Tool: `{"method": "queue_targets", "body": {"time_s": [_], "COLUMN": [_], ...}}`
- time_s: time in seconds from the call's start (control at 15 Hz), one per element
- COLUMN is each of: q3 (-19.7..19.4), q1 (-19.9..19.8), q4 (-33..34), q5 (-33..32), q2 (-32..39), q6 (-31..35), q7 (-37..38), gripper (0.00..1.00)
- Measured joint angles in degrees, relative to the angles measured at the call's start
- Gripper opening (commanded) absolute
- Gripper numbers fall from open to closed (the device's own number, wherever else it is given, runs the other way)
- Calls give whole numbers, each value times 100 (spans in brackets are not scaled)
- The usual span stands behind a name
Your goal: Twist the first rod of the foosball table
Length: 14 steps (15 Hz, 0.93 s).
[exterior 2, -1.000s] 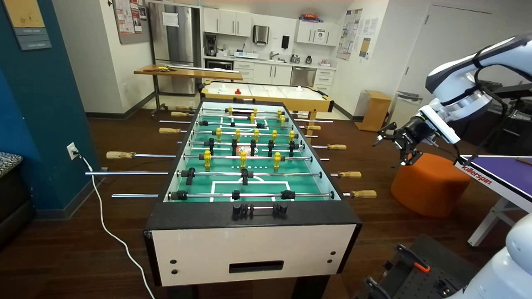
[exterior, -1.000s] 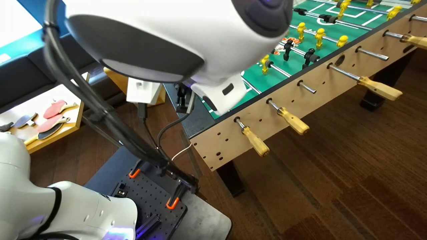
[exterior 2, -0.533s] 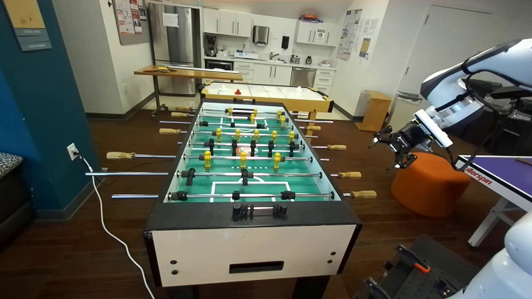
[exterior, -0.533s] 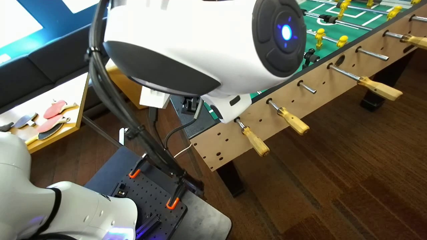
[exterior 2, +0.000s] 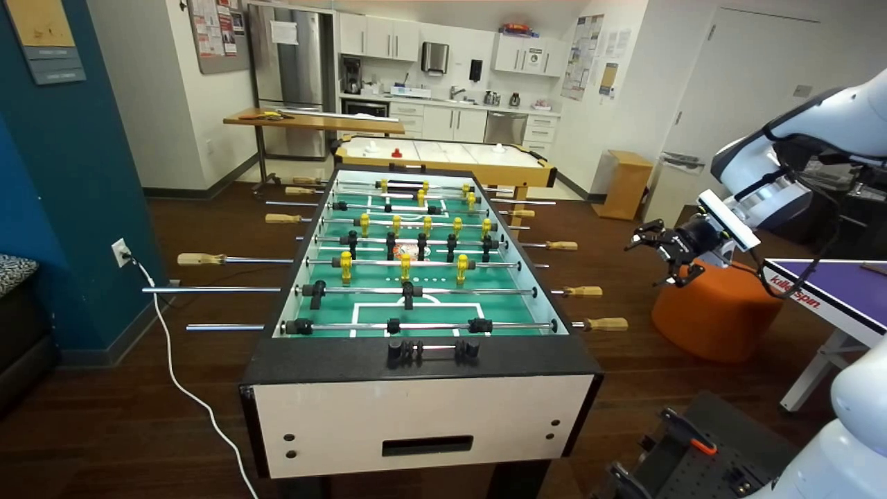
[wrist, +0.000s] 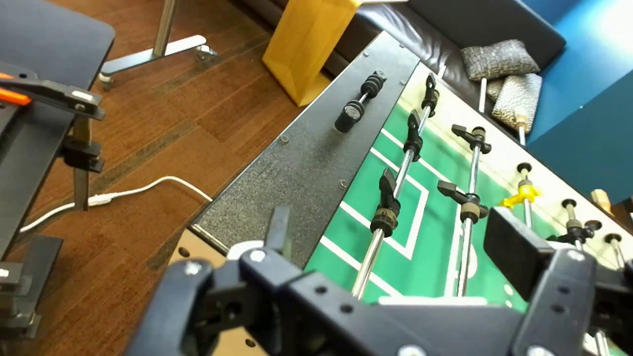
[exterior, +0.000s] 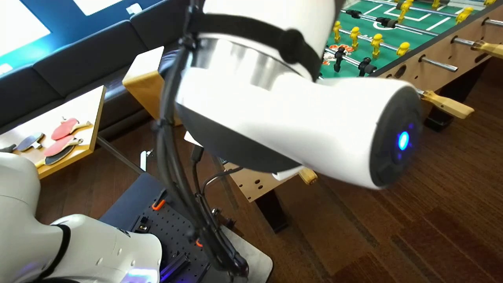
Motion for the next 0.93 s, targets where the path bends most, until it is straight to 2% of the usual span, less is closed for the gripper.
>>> {"method": "queue_targets", "body": {"time_s": [0.33, 0.53, 0.93], "q3": [-56, -55, -52], "q1": [-573, -737, -733], "q4": [612, 861, 976], "q5": [614, 873, 929], "q2": [1145, 1696, 1875], "q6": [-730, -697, -599], "q7": [108, 148, 148], "gripper": [100, 100, 100]}}
